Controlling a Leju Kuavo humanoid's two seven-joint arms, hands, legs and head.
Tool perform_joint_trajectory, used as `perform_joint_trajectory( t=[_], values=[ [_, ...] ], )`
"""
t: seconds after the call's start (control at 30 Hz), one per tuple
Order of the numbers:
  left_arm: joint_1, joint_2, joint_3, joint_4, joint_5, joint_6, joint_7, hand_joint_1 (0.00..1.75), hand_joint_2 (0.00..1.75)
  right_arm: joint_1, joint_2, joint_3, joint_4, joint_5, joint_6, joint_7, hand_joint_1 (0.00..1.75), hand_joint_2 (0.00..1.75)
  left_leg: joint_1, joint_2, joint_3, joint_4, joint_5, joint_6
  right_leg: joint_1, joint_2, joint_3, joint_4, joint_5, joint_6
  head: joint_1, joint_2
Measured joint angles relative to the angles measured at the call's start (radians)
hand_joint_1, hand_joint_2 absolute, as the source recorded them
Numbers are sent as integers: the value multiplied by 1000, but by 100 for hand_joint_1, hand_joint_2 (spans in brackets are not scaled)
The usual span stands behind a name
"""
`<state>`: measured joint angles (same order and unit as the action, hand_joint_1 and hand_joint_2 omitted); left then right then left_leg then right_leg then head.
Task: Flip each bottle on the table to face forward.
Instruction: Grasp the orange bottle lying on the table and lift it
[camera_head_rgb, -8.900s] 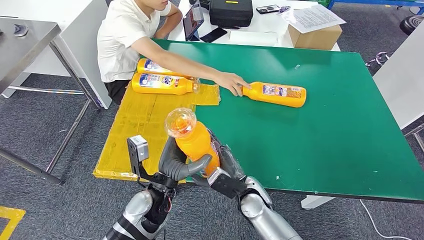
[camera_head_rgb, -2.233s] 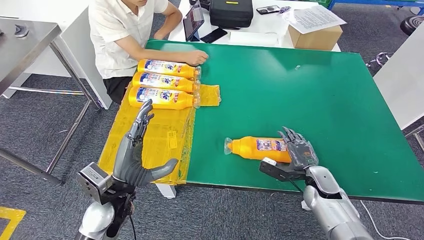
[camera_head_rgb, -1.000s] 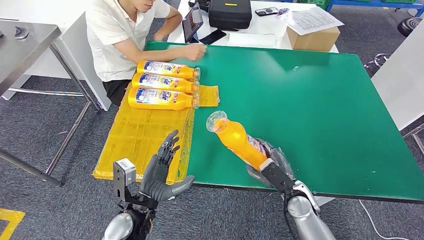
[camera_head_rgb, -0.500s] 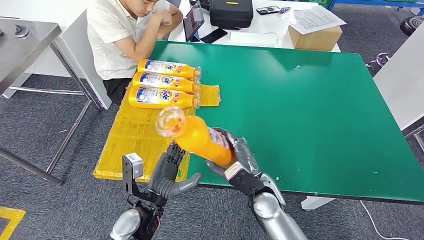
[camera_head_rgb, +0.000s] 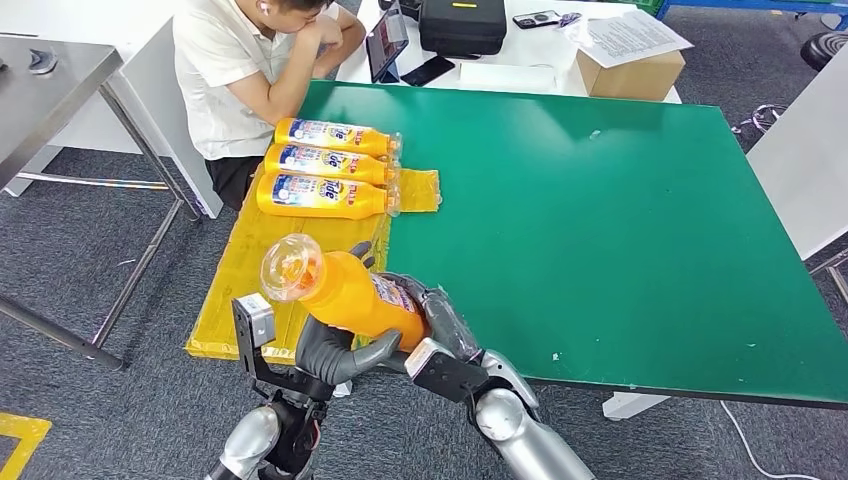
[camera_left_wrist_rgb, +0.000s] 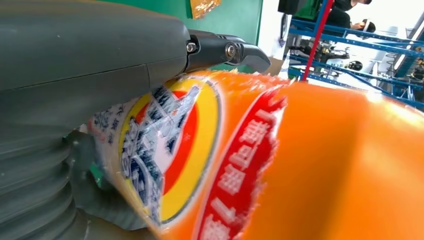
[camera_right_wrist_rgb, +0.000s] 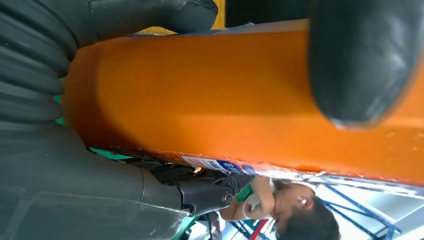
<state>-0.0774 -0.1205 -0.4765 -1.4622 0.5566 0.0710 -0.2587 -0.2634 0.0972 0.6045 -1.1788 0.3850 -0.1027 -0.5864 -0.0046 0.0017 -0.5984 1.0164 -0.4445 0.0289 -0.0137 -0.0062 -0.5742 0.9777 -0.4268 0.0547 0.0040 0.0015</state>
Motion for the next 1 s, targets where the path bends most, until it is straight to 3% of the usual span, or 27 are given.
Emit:
perform_joint_trajectory(
  t=[0.3,0.37,0.43,0.5,0.53,0.63,0.67,1.0],
  values=[
    [3,1,11,-2,8,-9,-16,0,175,-54,3,41,66,-7,13,11,175,175,0,0,0,0,0,0,0,0,0,0,0,0,0,0],
    [3,1,19,-2,21,-24,-17,11,175,-65,3,47,77,-8,24,17,175,175,0,0,0,0,0,0,0,0,0,0,0,0,0,0],
    [4,1,27,-2,32,-38,-15,99,175,-75,3,53,89,-8,34,21,175,175,0,0,0,0,0,0,0,0,0,0,0,0,0,0],
    [4,1,33,-2,38,-48,-14,175,175,-83,3,58,99,-5,39,22,175,175,0,0,0,0,0,0,0,0,-1,0,0,0,0,0],
    [4,1,36,-2,37,-51,-14,175,175,-88,3,61,103,-2,39,22,160,175,0,0,0,0,0,0,0,0,-1,0,0,0,0,0],
    [3,1,42,-2,26,-60,-25,175,175,-101,3,68,110,2,41,23,29,175,0,0,0,0,0,0,0,0,-1,0,0,0,0,0],
    [2,1,44,-2,24,-62,-30,175,175,-103,3,69,111,-2,47,23,0,175,0,0,0,0,0,0,0,0,-1,0,0,0,0,0],
    [-3,-23,83,-12,74,-53,-77,175,175,-94,10,90,116,-64,118,5,0,175,0,1,0,0,0,0,0,0,-1,0,0,0,0,0]
  ],
)
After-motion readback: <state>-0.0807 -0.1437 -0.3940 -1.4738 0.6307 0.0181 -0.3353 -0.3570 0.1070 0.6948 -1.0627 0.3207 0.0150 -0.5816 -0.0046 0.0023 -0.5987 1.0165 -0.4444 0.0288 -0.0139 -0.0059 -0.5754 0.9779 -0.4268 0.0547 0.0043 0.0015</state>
